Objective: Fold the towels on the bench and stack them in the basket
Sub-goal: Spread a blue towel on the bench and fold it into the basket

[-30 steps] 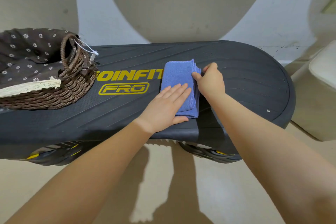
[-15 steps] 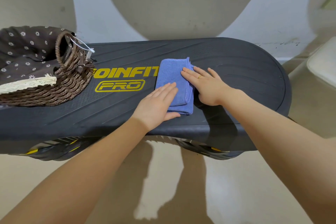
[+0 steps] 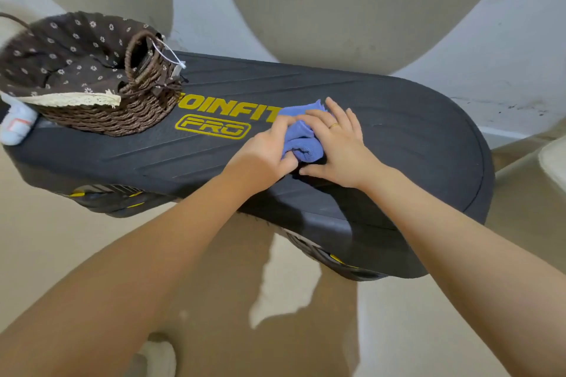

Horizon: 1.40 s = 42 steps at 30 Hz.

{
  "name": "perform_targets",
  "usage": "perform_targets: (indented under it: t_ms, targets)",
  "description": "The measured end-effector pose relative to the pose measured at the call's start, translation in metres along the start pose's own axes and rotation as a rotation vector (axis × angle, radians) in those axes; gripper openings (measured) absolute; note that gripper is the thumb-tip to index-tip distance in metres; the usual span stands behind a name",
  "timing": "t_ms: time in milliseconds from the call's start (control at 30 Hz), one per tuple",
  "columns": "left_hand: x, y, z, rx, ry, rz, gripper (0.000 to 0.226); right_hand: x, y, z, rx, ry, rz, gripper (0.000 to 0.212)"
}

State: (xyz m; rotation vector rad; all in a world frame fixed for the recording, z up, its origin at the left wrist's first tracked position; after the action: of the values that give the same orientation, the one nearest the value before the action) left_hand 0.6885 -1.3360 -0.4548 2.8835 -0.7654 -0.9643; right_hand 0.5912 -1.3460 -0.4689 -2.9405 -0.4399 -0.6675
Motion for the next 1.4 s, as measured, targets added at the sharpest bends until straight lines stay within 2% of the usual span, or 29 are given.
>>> perform_targets:
  t_ms: [67, 133, 233, 267, 300, 367, 467, 567, 633, 700, 800, 867, 900, 967, 1067, 1167, 1233, 1333, 1400]
  targets:
    - [-0.007, -0.004, -0.014, -0.087, -0.077, -0.018, 0.038, 0.016, -0.001, -0.022, -0.065, 0.171, -0.083, 0.057]
    - [-0.007, -0.009, -0.032, -0.216, -0.234, -0.104, 0.029, 0.027, 0.001, -0.039, -0.028, 0.326, -0.11, 0.039]
    - [-0.001, -0.021, -0.054, -0.47, -0.576, -0.242, 0.022, 0.029, 0.006, -0.059, 0.04, 0.603, 0.025, 0.026]
    - [0.0, -0.022, -0.056, -0.503, -0.737, -0.25, 0.021, 0.029, 0.01, -0.062, 0.041, 0.708, 0.069, 0.021]
    - [0.0, -0.021, -0.055, -0.491, -0.862, -0.235, 0.023, 0.032, 0.014, -0.062, 0.052, 0.815, 0.103, 0.018]
    - [0.002, -0.02, -0.057, -0.407, -0.939, -0.184, 0.039, 0.042, 0.02, -0.052, 0.098, 1.025, 0.165, 0.018]
    - [0.02, -0.025, -0.064, -0.303, -0.867, -0.183, 0.06, 0.055, 0.031, -0.029, 0.095, 1.292, 0.312, 0.029]
    - [0.047, -0.034, -0.084, -0.24, -0.78, -0.202, 0.063, 0.078, 0.045, -0.005, 0.125, 1.494, 0.415, 0.032]
    - [0.065, -0.036, -0.106, -0.198, -0.747, -0.177, 0.064, 0.097, 0.065, 0.0, 0.145, 1.502, 0.385, 0.025]
    - [0.085, -0.037, -0.138, -0.157, -0.714, -0.156, 0.06, 0.123, 0.089, -0.005, 0.225, 1.484, 0.339, 0.042]
    - [0.123, -0.039, -0.2, -0.151, -0.584, -0.176, 0.055, 0.182, 0.137, -0.022, 0.429, 1.279, 0.129, 0.077]
    - [0.146, -0.039, -0.239, -0.132, -0.56, -0.165, 0.055, 0.227, 0.164, -0.027, 0.533, 1.106, 0.022, 0.083]
    - [0.157, -0.038, -0.256, -0.115, -0.561, -0.155, 0.054, 0.248, 0.178, -0.027, 0.551, 1.012, -0.025, 0.076]
    - [0.186, -0.04, -0.288, -0.106, -0.55, -0.171, 0.051, 0.287, 0.204, -0.022, 0.525, 0.86, -0.093, 0.046]
    - [0.243, -0.047, -0.316, -0.097, -0.573, -0.263, 0.049, 0.313, 0.25, -0.001, 0.385, 0.834, -0.015, 0.025]
    - [0.294, -0.056, -0.325, -0.061, -0.549, -0.35, 0.049, 0.312, 0.291, 0.035, 0.281, 0.851, 0.151, 0.015]
    - [0.321, -0.06, -0.326, -0.073, -0.499, -0.391, 0.055, 0.309, 0.309, 0.055, 0.225, 0.832, 0.218, 0.019]
    - [0.356, -0.065, -0.329, -0.082, -0.271, -0.425, 0.065, 0.308, 0.331, 0.086, 0.181, 0.764, 0.29, 0.015]
    - [0.369, -0.065, -0.327, -0.028, -0.08, -0.426, 0.069, 0.311, 0.342, 0.108, 0.178, 0.654, 0.319, 0.012]
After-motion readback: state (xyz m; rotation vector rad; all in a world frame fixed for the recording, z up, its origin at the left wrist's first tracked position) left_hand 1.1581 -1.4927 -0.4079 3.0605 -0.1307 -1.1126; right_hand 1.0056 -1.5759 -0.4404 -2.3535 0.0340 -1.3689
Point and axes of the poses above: each hand's wrist, its own y-axis towards the middle knuckle, its own z-axis out of the palm, x = y × z, the point moved 9 cm from there along y, towards the middle knuckle, and after that the axes turned 10 degrees about z, right-handed, at the moved point
